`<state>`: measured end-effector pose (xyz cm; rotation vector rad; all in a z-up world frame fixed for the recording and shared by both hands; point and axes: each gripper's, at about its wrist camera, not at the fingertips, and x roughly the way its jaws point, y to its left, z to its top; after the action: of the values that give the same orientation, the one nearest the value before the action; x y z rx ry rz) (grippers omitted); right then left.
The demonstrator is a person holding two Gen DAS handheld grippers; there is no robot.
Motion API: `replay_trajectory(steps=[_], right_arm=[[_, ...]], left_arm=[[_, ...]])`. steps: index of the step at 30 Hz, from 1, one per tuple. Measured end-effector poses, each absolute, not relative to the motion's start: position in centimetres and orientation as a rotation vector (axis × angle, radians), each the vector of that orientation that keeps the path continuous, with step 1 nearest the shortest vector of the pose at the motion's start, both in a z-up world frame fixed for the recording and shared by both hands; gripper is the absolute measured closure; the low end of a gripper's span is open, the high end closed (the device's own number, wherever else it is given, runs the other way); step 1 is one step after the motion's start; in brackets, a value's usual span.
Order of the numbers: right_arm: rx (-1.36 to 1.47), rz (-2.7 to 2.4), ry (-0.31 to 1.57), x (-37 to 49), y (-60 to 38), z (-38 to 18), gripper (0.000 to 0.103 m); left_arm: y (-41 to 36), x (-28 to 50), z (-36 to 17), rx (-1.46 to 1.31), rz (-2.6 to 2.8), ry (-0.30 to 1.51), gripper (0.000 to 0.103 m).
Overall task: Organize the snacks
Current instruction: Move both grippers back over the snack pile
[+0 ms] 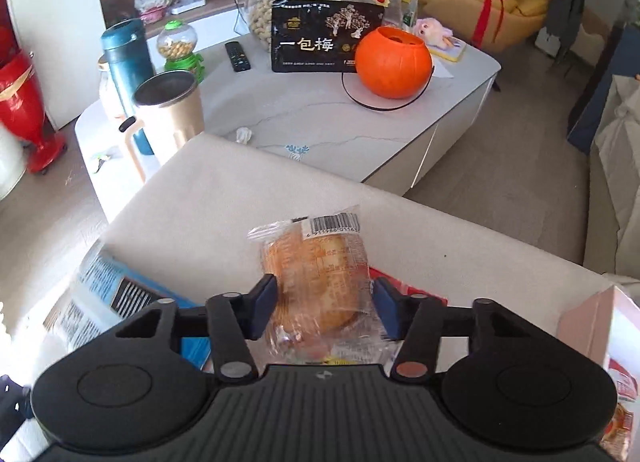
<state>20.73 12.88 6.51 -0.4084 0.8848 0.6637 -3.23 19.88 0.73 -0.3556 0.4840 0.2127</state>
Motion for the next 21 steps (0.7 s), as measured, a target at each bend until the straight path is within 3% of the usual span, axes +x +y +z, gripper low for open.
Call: replay_trajectory(steps=[13, 15, 17, 21], right_arm=[[-0.303, 0.795, 1.005, 11.6, 1.5, 7.2, 0.062], [-0.31, 0.798, 0.982, 9.8, -0.3, 6.7, 0.055], [-0.321, 0.754, 0.929, 8.3, -2.1, 6.0, 0.026], [-0.298, 0.651, 0.799, 6.6, -5.6, 5.1, 0.023]], left_arm=[[19.8, -4.7, 2.8, -0.416, 0.133, 0.442, 0.053], [18.2, -4.0, 3.7, -0.369, 0.043, 0.48, 0.052], [16.6, -2.8, 4.6, -0.336, -0.024, 0.516, 0.052], [14.4, 1.1, 6.5, -0.302, -0.051, 0.573, 0.052]])
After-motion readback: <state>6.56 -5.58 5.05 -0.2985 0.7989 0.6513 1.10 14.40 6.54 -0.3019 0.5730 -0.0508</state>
